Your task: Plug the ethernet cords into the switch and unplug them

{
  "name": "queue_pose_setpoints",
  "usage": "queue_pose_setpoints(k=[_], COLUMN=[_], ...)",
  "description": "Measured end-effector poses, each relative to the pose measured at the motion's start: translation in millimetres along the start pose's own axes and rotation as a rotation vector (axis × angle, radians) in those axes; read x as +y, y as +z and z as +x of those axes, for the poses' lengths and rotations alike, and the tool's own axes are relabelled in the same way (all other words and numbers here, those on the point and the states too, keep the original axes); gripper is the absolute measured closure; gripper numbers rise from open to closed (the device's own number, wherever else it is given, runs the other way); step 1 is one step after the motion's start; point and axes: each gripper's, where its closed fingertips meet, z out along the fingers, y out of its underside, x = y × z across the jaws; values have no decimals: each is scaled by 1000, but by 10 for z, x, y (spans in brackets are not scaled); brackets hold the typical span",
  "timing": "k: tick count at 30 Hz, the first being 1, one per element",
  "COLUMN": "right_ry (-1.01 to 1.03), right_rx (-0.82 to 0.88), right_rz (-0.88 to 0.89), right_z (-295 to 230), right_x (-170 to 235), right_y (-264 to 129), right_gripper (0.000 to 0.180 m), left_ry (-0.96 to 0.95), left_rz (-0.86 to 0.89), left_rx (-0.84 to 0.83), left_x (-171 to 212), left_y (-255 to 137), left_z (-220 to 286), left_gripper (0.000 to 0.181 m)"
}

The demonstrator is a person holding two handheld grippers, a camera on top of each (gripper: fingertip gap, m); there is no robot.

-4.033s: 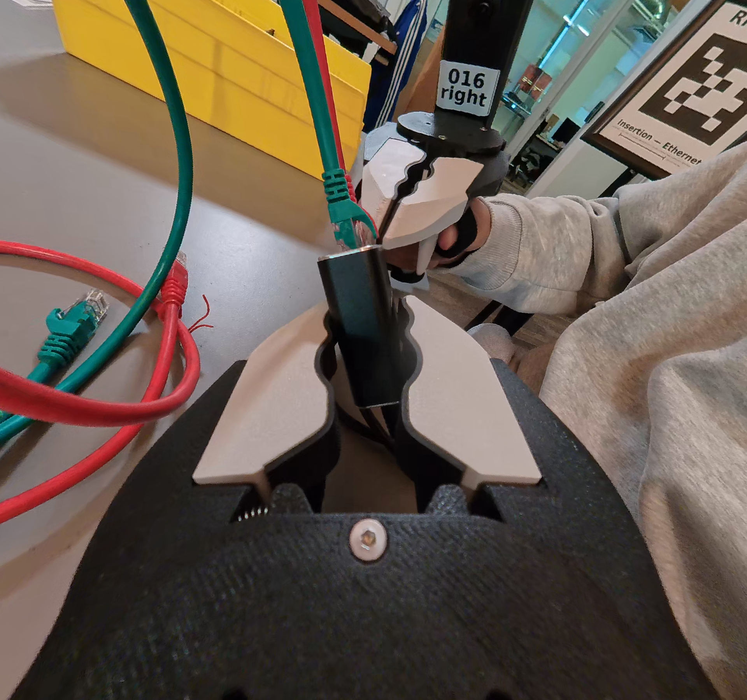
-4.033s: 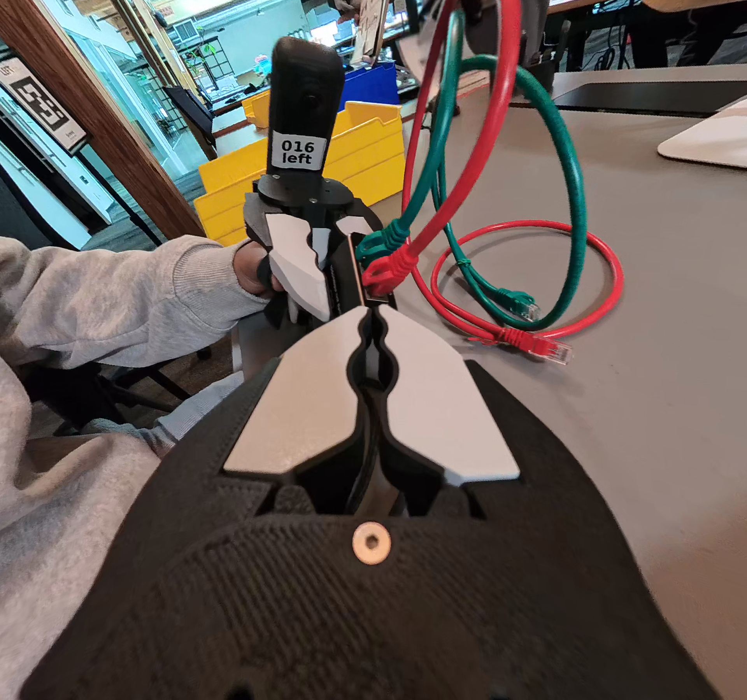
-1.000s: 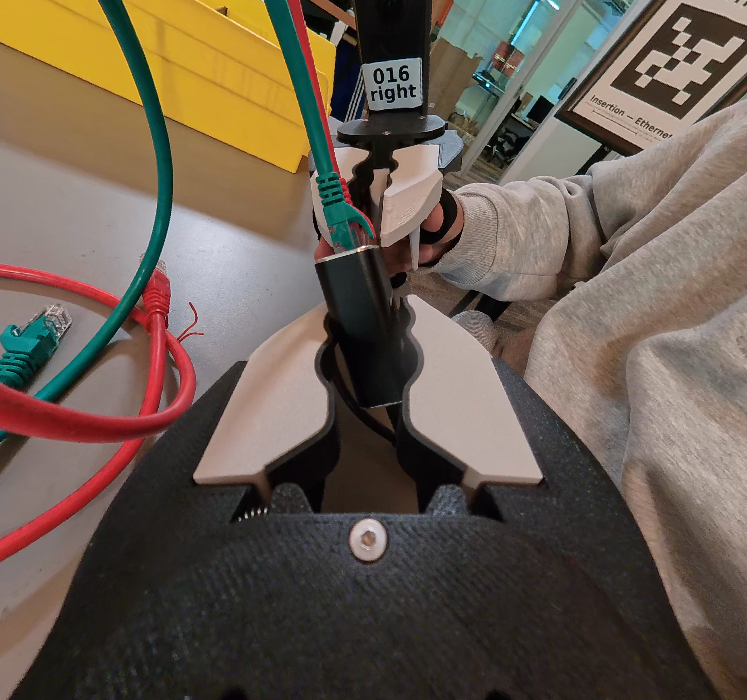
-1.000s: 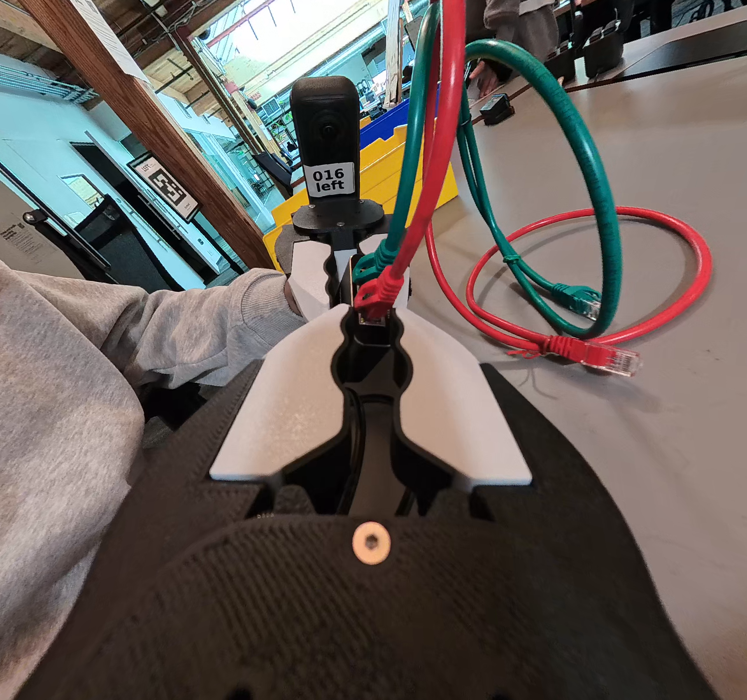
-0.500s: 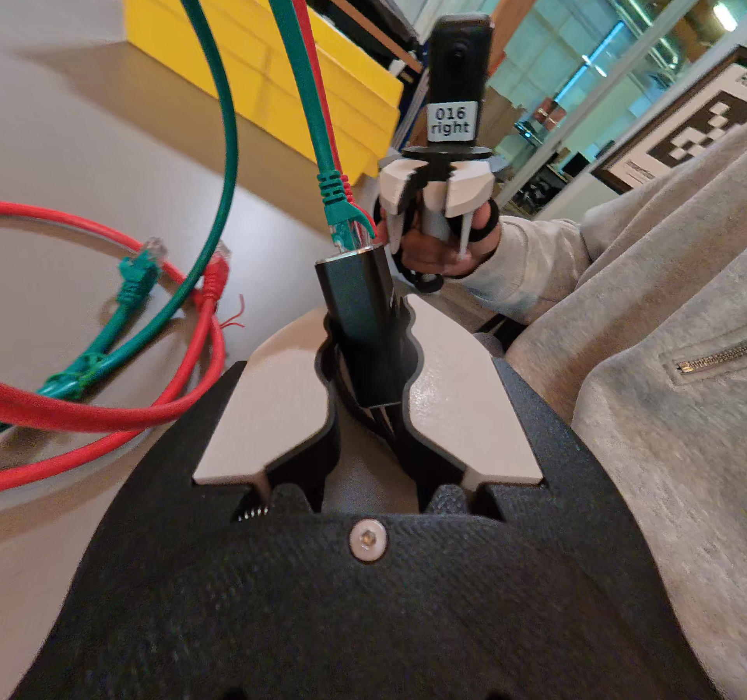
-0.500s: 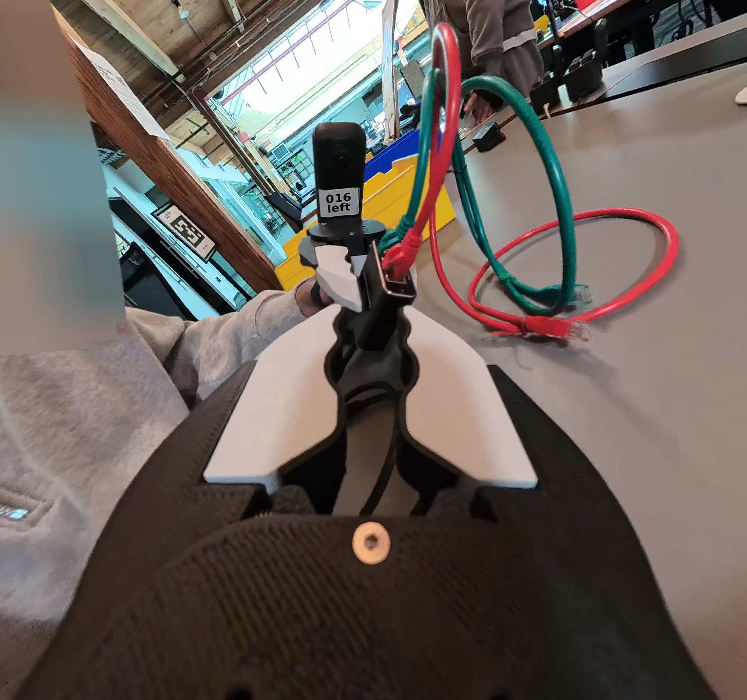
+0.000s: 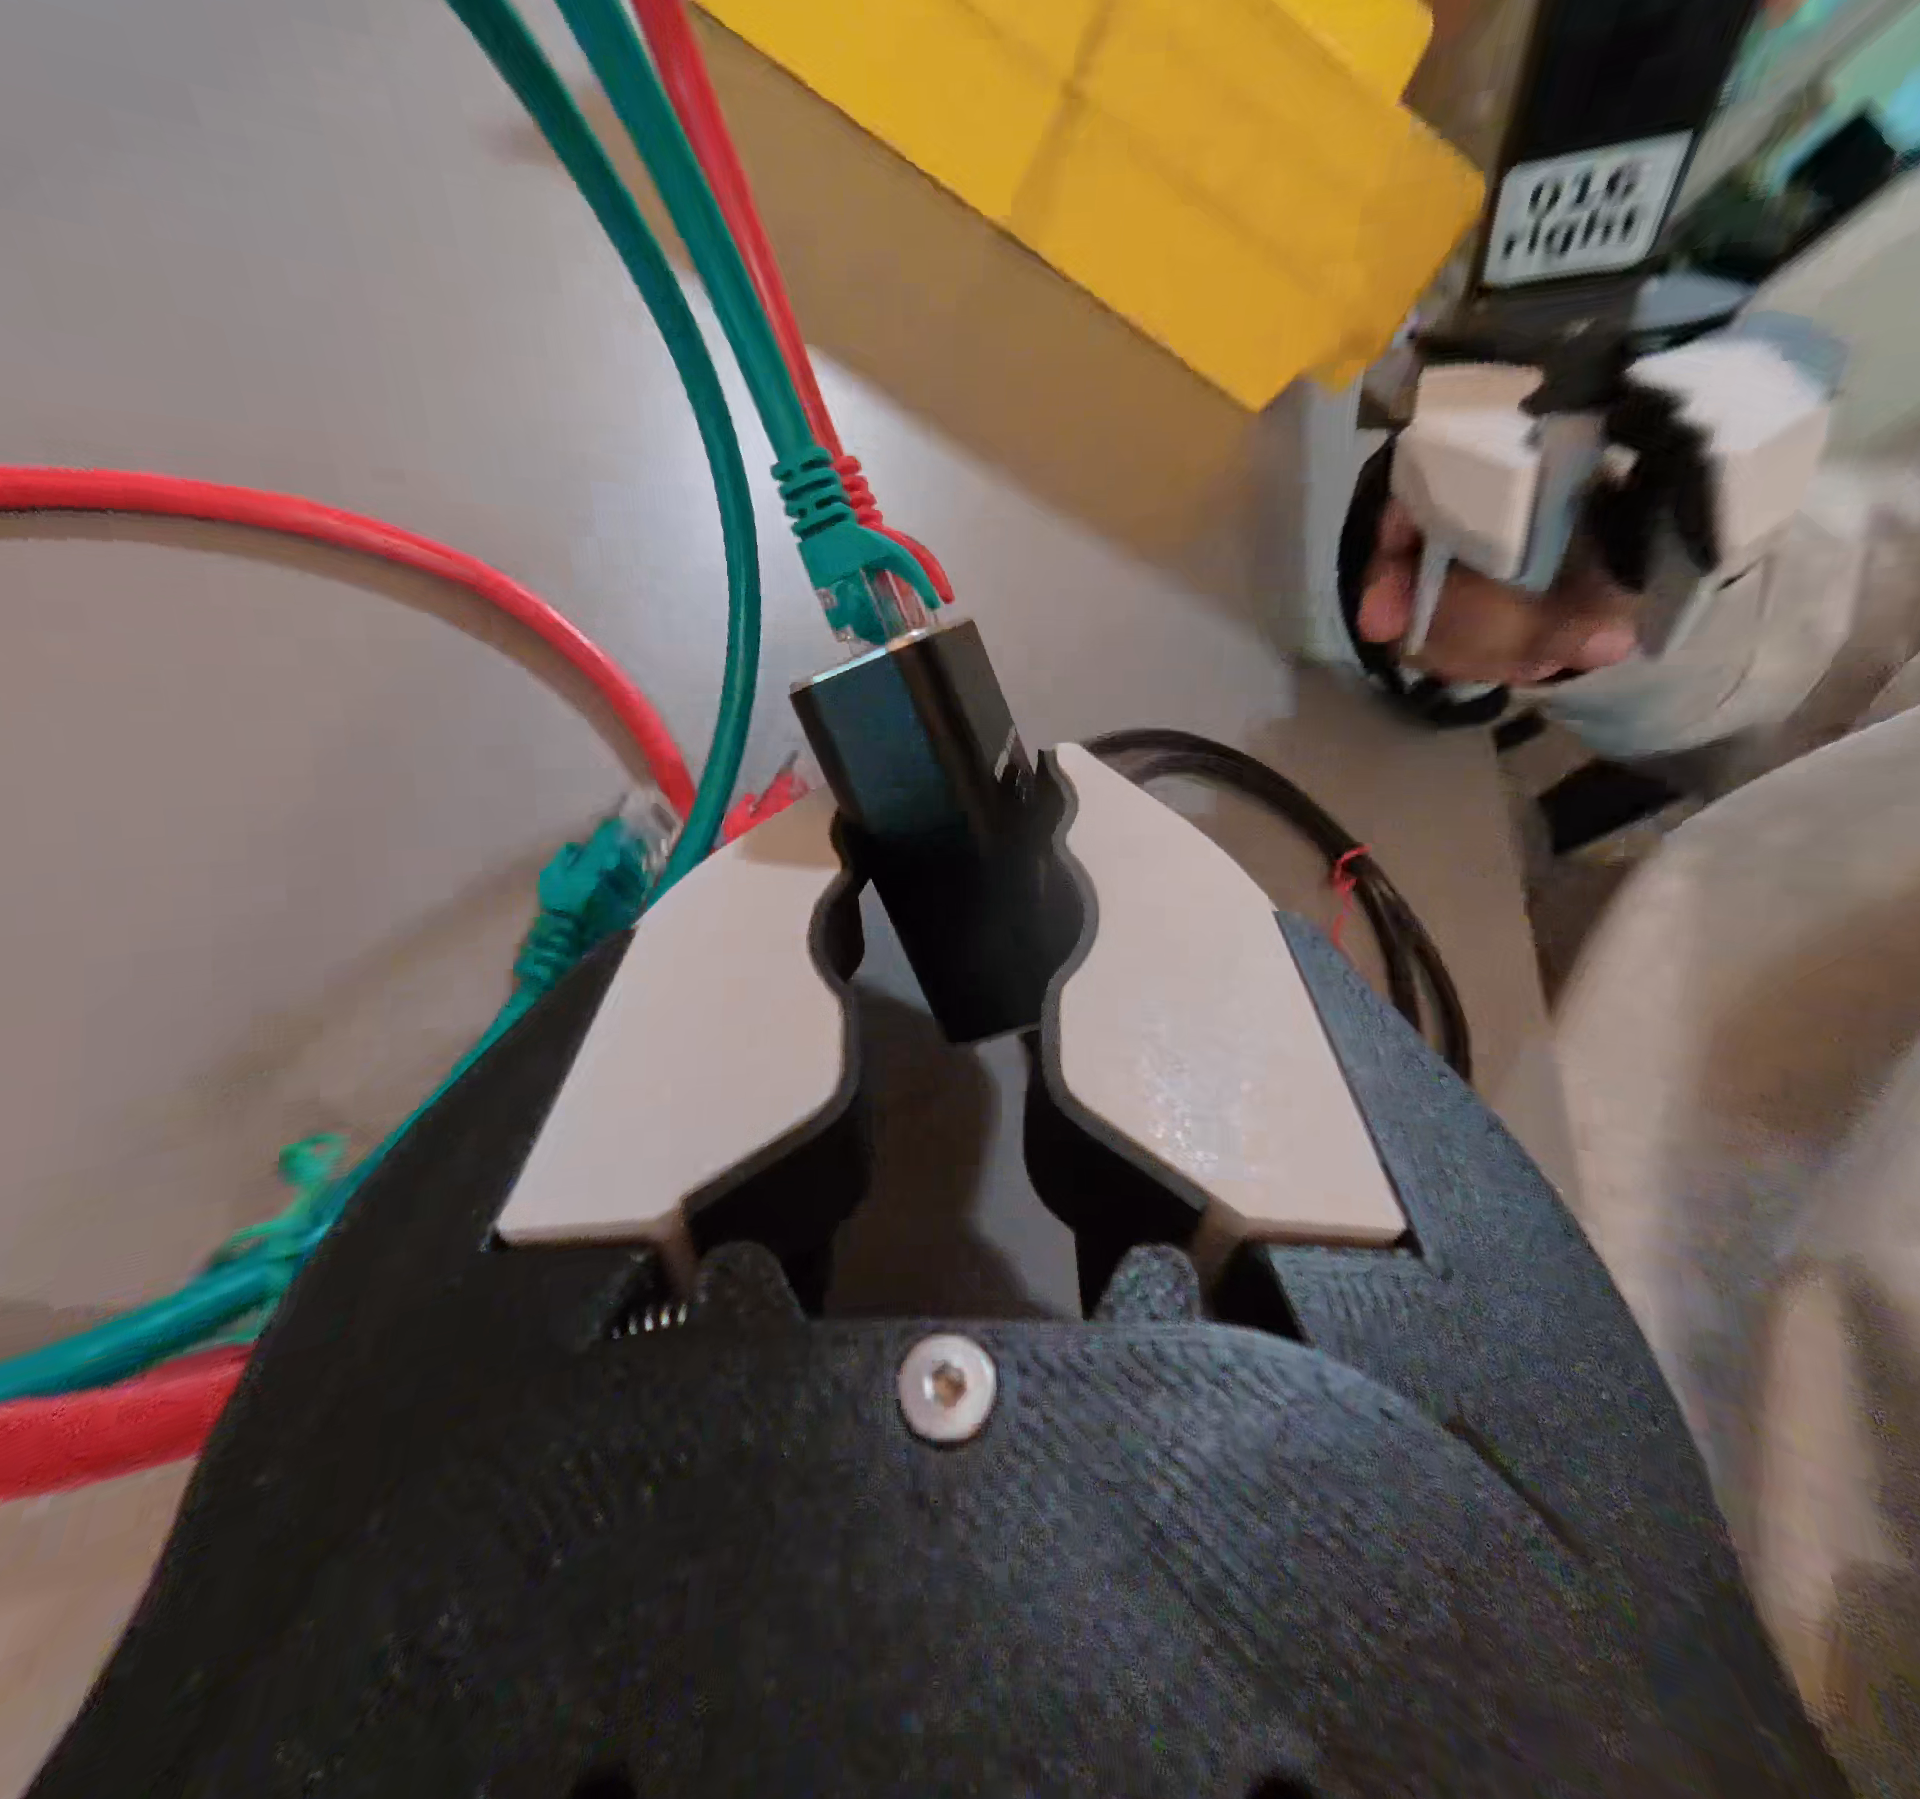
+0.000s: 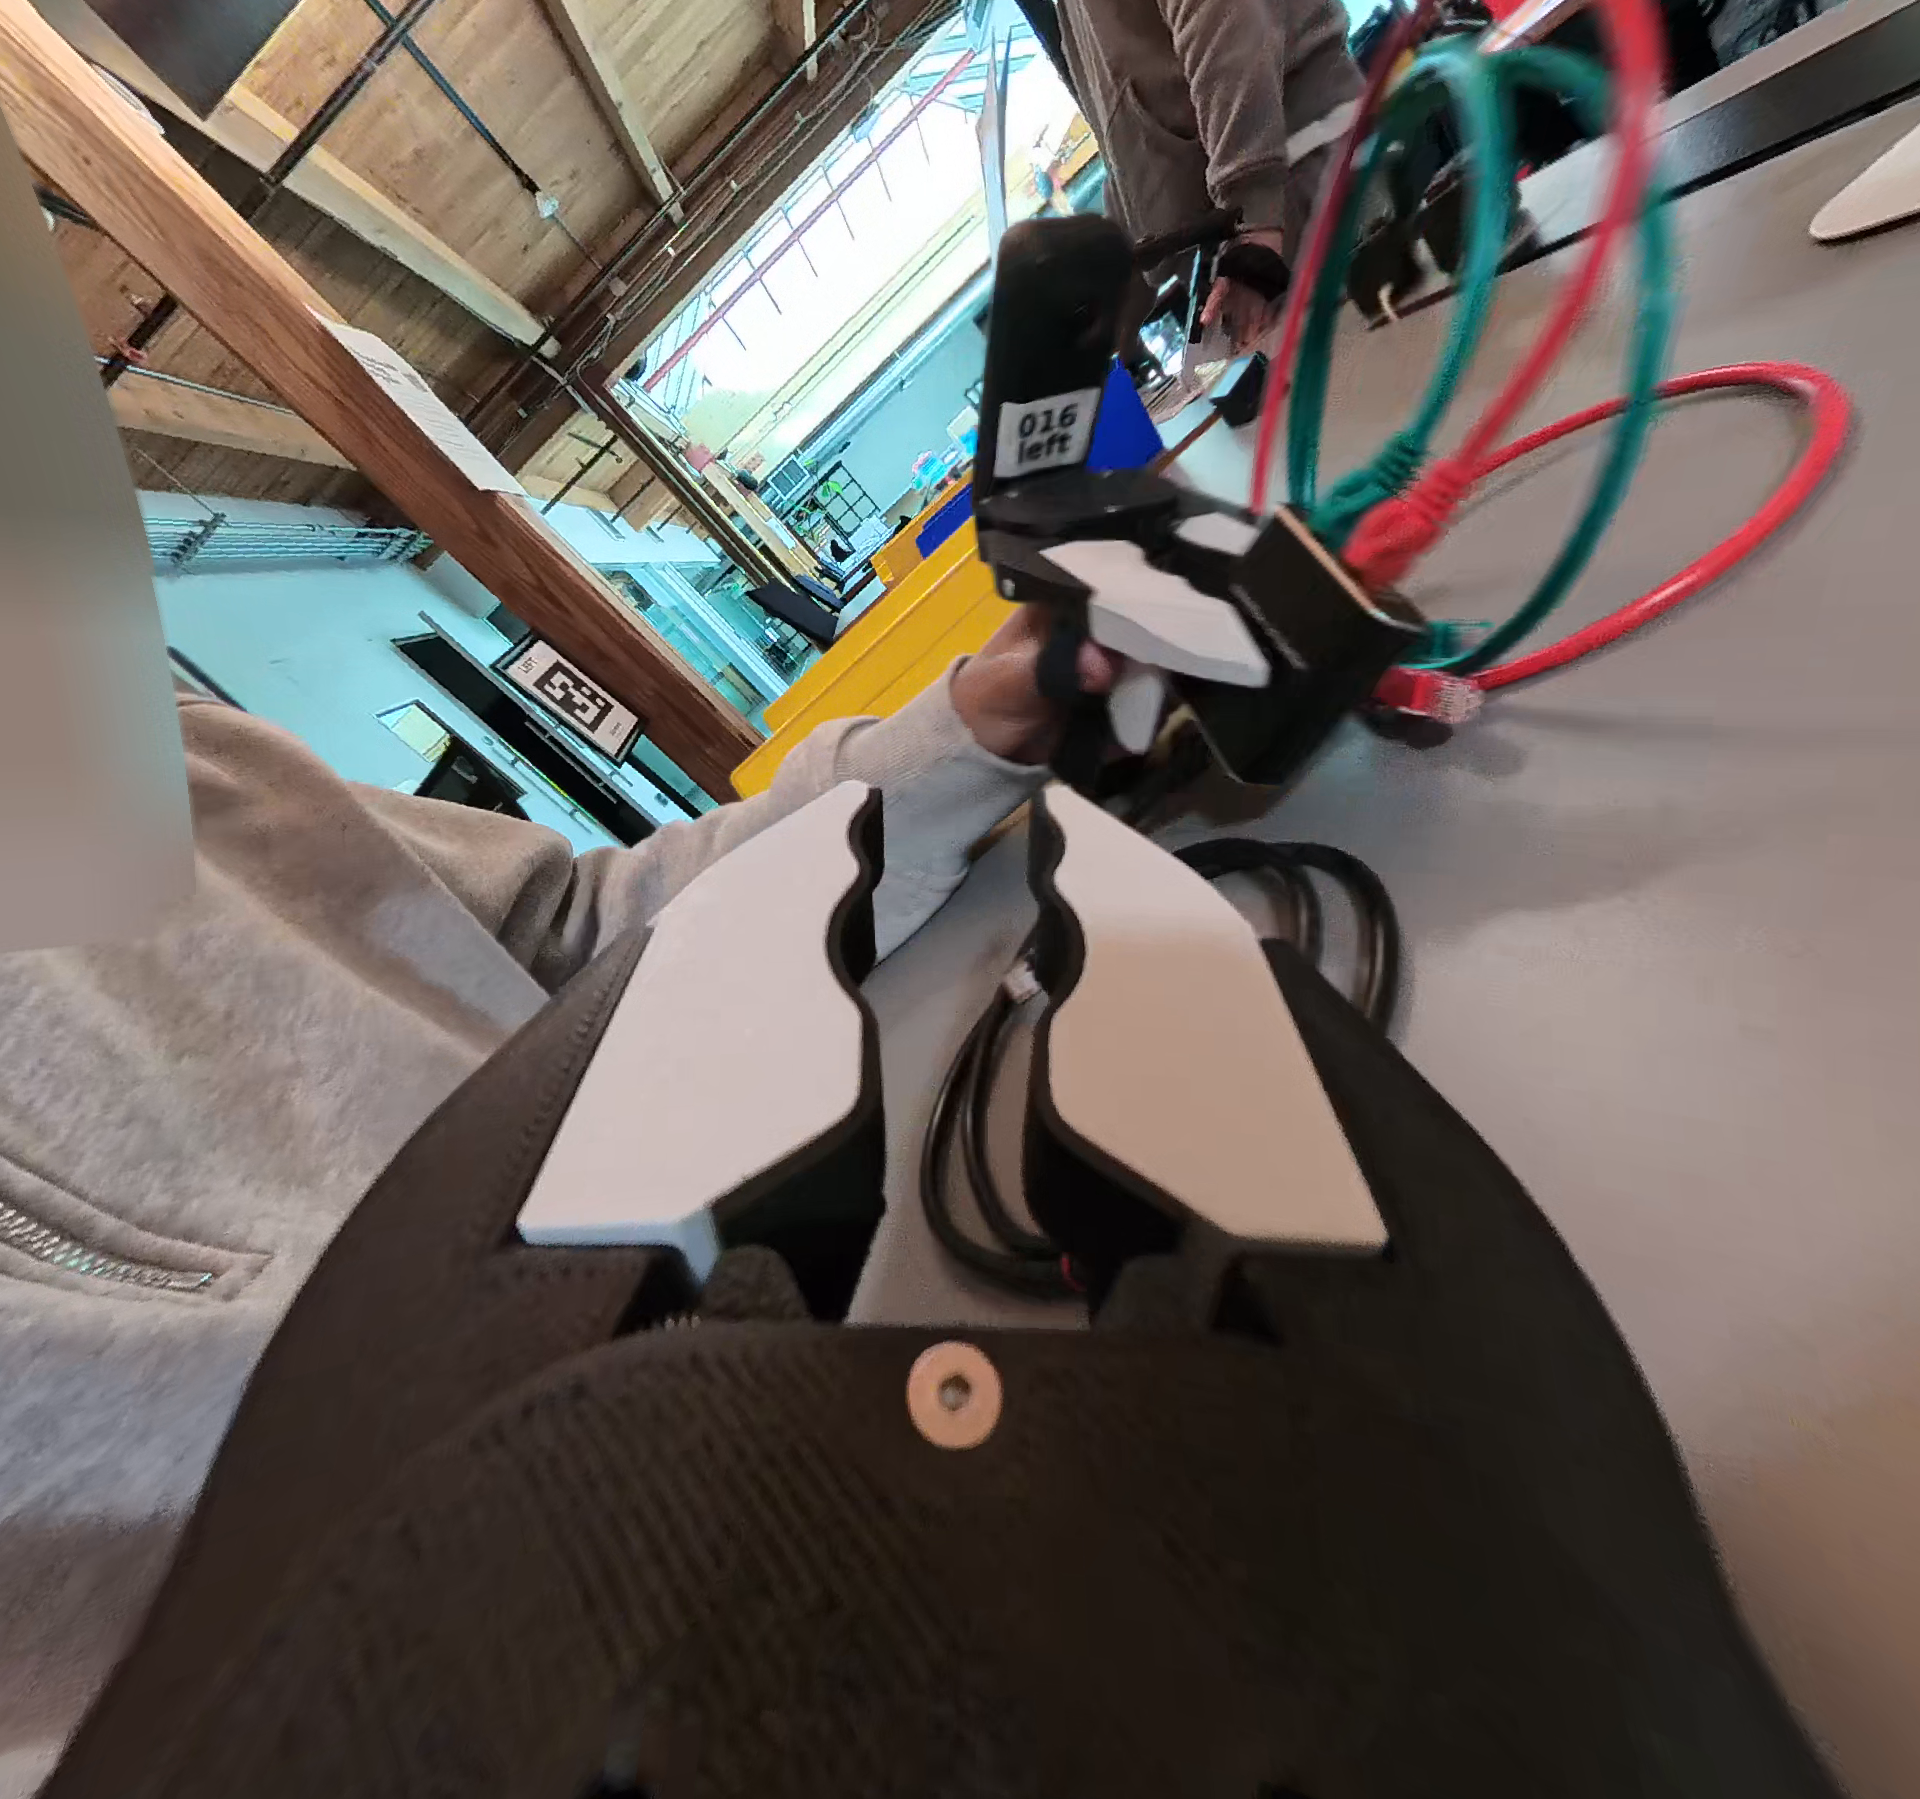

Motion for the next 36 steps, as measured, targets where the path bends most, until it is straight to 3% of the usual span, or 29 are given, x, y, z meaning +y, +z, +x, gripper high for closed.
queue_pose_setpoints(k=[3, 7, 16, 19, 36], right_ry=[-40, -204, -408, -381, -92], right_rx=[-9, 136, 335, 417, 178], right_rz=[-10, -107, -181, -274, -351], right_z=[-144, -48, 167, 335, 409], right_x=[34, 170, 176, 283, 321], right_y=[7, 24, 5, 2, 171], right_gripper=[153, 156, 155, 150, 157], left_ry=[88, 158, 88, 53, -1], left_rz=[-24, -36, -85, -101, -173], left_rx=[37, 91, 298, 339, 403], left_x=[-38, 0, 292, 319, 380], left_y=[148, 199, 36, 48, 165], left_z=[130, 316, 737, 775, 850], left_gripper=[148, 149, 151, 151, 153])
